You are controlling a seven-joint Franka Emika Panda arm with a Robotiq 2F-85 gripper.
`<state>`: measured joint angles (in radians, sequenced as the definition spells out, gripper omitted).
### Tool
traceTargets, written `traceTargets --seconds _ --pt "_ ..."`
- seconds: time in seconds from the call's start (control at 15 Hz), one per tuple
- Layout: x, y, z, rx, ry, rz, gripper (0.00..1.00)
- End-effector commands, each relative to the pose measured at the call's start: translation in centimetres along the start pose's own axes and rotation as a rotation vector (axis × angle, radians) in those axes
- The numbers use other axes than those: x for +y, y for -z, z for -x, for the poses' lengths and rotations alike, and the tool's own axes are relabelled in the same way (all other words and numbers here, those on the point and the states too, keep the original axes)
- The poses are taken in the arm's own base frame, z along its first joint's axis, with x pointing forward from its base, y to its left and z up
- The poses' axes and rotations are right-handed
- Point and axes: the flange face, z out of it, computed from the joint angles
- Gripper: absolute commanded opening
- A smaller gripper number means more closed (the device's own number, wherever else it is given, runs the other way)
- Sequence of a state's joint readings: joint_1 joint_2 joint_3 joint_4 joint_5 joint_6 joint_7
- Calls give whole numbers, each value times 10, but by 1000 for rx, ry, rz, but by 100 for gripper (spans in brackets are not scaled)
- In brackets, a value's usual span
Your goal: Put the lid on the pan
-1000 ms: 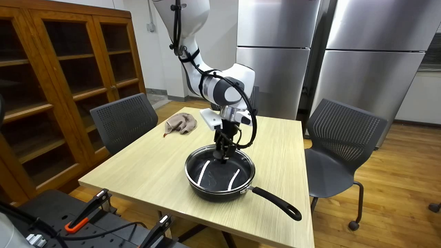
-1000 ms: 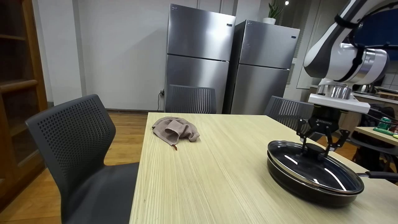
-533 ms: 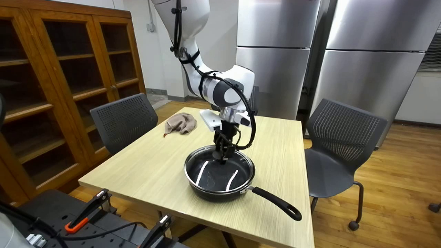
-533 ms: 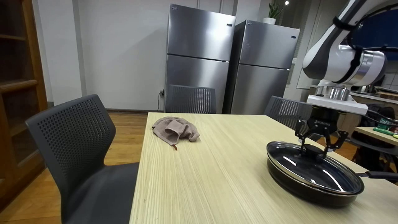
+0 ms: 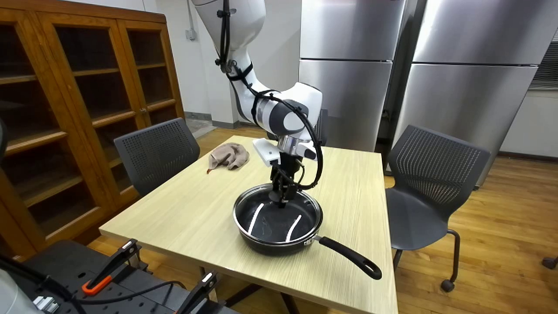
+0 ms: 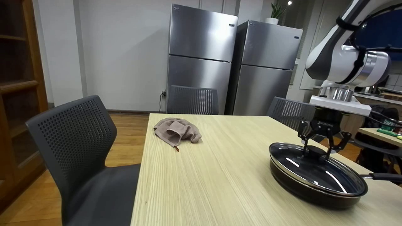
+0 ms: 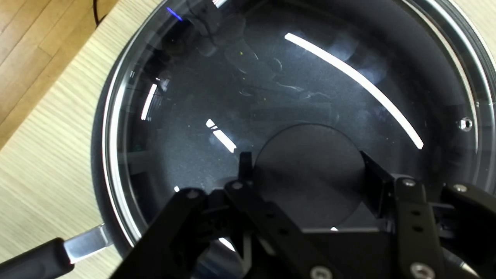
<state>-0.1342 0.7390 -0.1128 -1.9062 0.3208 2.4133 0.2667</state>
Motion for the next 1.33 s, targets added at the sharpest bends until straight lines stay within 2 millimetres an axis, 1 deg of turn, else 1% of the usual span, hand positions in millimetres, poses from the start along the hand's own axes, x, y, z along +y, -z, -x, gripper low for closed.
traceTargets --seconds 0.0,0.8,0.87,0.93,1.0,1.07,1.27 --pt "-4 14 3 22 -47 -14 38" --pt "0 17 6 33 -118 -4 38" --pt "0 17 6 35 -122 -6 88" --pt "1 18 7 37 -128 -6 91" --pt "1 21 8 42 -134 -8 96" --pt "2 24 8 48 -139 -10 100" --pt "3 34 11 63 -152 -14 100"
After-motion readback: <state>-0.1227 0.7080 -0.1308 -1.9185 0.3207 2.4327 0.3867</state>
